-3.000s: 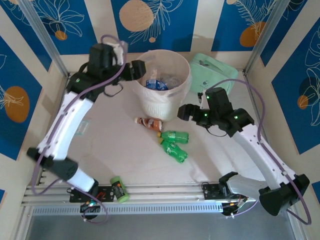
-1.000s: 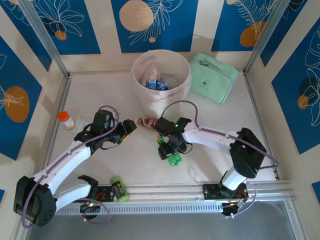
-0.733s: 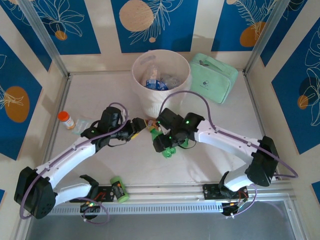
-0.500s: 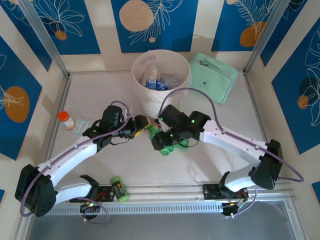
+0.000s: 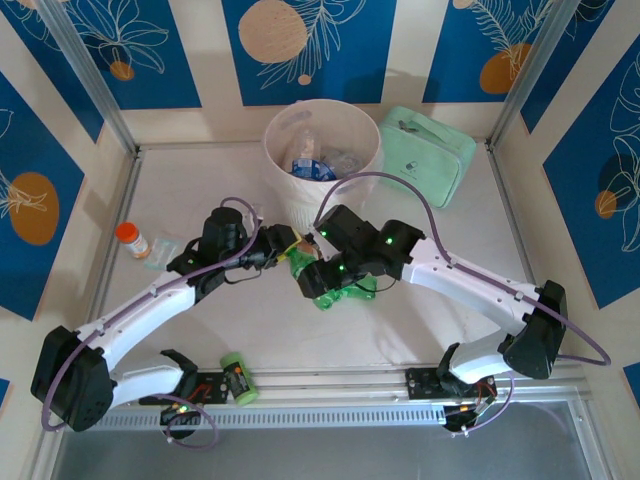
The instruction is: Put the plastic bottles in the bin
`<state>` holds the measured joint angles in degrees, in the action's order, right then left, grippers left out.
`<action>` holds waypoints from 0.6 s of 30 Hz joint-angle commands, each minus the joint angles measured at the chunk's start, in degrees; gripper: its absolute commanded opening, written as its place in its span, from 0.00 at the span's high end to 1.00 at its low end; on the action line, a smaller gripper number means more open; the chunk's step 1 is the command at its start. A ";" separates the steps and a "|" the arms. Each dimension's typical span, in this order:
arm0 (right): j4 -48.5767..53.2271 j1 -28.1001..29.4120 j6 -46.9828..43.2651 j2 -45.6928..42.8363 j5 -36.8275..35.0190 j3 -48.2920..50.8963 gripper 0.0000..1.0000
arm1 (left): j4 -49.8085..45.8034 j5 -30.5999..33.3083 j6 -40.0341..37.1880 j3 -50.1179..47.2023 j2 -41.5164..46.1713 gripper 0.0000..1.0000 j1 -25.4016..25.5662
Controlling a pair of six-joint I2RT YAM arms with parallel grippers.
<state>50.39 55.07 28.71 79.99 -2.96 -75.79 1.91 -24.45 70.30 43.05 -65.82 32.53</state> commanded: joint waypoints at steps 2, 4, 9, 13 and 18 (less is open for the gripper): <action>-0.83 -0.78 0.71 -1.93 0.28 -2.49 0.32 | 1.53 0.58 1.04 -0.42 1.21 0.66 0.34; -0.59 -1.39 1.38 -2.37 -0.11 -2.86 0.26 | 1.67 1.84 1.39 -0.51 1.86 0.69 0.25; -2.10 -3.46 5.00 -5.90 -2.99 -2.24 0.09 | 2.05 6.45 2.87 -1.23 4.35 0.71 -0.56; -6.12 -8.73 9.81 -10.23 3.35 0.69 0.03 | 6.86 11.65 8.15 -4.19 8.26 0.71 -1.50; -17.23 -14.24 17.75 -13.83 18.96 6.38 0.00 | 13.11 16.28 12.40 -5.94 12.03 0.71 -2.52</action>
<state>40.38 42.11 40.56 67.00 4.95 -72.34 8.27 -12.53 79.05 37.63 -55.68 30.85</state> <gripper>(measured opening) 0.999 0.304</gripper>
